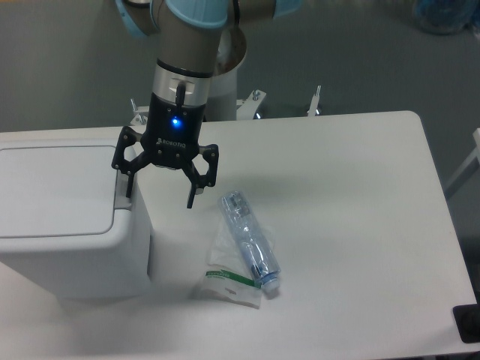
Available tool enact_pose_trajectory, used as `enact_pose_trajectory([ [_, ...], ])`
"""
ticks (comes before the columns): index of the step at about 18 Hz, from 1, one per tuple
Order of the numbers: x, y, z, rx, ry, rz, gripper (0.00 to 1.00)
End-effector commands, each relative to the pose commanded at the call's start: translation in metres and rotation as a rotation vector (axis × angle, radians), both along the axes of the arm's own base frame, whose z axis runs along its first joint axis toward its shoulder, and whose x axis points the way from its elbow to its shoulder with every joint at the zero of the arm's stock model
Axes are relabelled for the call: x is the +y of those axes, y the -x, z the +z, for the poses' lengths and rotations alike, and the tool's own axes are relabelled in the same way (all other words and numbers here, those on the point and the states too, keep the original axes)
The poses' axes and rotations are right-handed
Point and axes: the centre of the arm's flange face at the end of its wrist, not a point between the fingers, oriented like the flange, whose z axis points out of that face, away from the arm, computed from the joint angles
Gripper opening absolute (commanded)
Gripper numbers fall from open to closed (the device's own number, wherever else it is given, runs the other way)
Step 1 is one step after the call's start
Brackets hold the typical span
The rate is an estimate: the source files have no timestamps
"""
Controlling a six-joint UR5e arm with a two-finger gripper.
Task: Open the trash can
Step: 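Hold the gripper at the lid edge while the lid flips open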
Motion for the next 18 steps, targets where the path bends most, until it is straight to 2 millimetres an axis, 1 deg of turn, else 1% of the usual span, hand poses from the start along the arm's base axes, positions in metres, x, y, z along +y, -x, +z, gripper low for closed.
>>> enact_pose_trajectory([
  [14,0.003,0.003,-0.004,0.002,-0.002,0.000,1.00],
  [15,0.003,0.002,-0.002,0.003,-0.004,0.001,1.00],
  [17,0.002,0.001,0.013,0.012,-0.028,0.006,1.00],
  [18,0.002,0.000,0.018,0.014,-0.036,0.006,1.00],
])
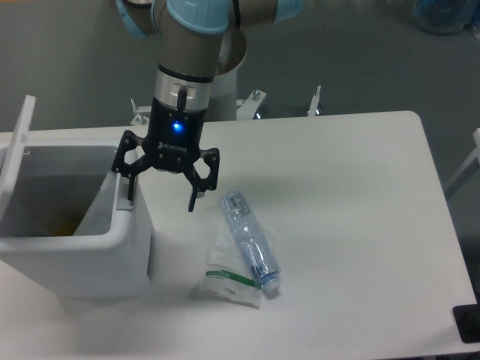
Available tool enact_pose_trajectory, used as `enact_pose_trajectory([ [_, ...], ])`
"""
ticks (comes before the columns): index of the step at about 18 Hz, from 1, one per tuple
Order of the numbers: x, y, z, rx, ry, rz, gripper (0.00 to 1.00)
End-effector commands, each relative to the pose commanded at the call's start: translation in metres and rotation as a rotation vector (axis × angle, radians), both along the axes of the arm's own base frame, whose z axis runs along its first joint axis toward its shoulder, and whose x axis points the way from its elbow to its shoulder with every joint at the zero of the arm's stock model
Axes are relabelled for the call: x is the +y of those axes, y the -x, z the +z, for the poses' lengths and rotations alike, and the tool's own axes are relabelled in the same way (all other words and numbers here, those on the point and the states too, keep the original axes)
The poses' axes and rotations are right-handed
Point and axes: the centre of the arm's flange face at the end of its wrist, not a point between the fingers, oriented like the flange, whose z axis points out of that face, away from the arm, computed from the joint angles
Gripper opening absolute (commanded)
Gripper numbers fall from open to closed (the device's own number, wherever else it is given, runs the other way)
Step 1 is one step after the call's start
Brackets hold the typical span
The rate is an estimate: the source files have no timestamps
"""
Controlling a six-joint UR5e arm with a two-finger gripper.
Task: Open the trash can
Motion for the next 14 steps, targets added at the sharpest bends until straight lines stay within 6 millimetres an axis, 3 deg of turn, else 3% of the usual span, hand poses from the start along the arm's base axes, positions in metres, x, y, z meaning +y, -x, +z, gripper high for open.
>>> enact_pose_trajectory([
  [4,-0.006,0.007,0.031,0.056,-0.040,0.006,1.00],
  [8,-0.014,0.041,0.053,0.090,-0.060,0.063,1.00],
  [10,-0.029,0.073,0.050,0.117,-0.029,0.137,1.00],
  [14,-0.054,0.112,0.022,0.300,0.152,0.096,1.00],
])
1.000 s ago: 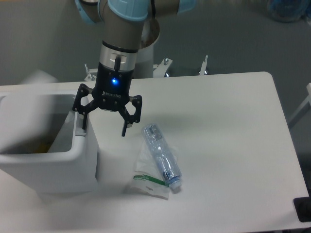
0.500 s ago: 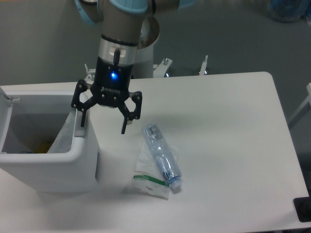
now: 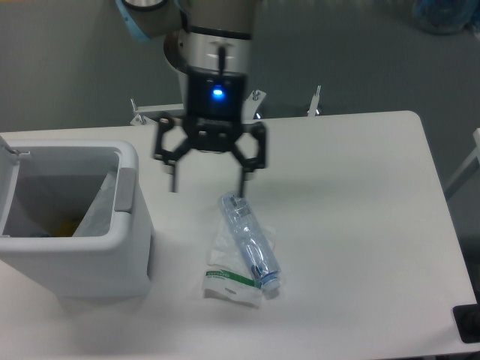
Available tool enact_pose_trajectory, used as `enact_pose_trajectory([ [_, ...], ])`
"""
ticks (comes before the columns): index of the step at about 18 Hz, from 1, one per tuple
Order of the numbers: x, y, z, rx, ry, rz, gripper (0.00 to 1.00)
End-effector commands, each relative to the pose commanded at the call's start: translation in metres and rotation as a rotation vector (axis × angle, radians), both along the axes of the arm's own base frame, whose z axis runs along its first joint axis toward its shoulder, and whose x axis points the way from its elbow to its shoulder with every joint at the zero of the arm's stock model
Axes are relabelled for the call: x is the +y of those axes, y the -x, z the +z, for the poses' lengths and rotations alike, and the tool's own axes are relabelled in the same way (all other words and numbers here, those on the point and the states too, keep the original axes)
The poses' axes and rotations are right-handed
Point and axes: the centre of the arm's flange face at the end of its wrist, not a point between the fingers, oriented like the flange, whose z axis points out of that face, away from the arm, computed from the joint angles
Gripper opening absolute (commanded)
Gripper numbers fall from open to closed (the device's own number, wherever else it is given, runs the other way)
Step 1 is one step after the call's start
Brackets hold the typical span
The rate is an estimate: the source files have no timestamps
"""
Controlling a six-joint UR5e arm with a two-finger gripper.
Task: Open the trash can
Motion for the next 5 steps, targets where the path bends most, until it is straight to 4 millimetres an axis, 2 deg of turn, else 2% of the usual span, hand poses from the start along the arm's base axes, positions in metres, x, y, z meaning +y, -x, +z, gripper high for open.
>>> enact_pose_trajectory([
  [2,-0.013,0.017,-0.018,0.049,0.097,0.005,1.00],
  [5,-0.016,0.040,-0.046,0.072,0.196,-0.007,1.00],
])
